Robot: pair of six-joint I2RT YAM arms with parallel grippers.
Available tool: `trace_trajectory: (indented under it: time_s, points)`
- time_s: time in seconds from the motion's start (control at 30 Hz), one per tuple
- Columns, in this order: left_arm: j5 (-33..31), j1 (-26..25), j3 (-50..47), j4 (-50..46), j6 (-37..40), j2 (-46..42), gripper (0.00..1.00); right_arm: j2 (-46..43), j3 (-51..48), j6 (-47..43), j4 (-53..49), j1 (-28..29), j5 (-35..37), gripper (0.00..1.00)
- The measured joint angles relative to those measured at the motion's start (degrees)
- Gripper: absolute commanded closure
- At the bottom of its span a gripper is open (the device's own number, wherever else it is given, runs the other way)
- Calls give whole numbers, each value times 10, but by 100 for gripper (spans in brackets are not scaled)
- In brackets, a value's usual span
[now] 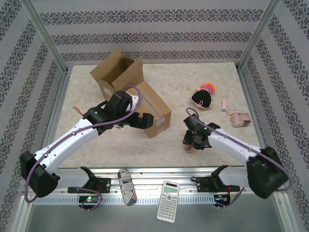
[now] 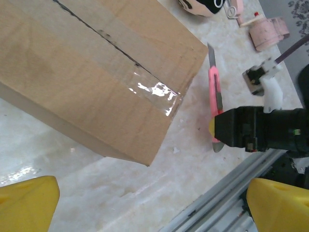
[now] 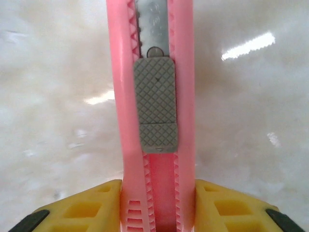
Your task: Unpack the express box
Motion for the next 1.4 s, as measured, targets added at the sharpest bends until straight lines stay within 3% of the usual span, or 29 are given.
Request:
trace_trajectory:
  time_s: [0.2,0.33,0.67,1.03,1.4]
  points:
    - [57,-1,3,40,-4,19,0,-131,45,-91,-24,0,-16,66]
    - [89,-5,26,73,-14,46,0,-165,95,-162,-38,0,-47,66]
    - [117,-32,73,178,-61,102,0,-126,196,-281,-47,28,-119,66]
    - [111,-42,86,224,-91,145,0,-84,224,-312,-42,59,-134,67]
    - [90,-43,119,216,-79,167,22,-84,224,-305,-31,62,-131,67]
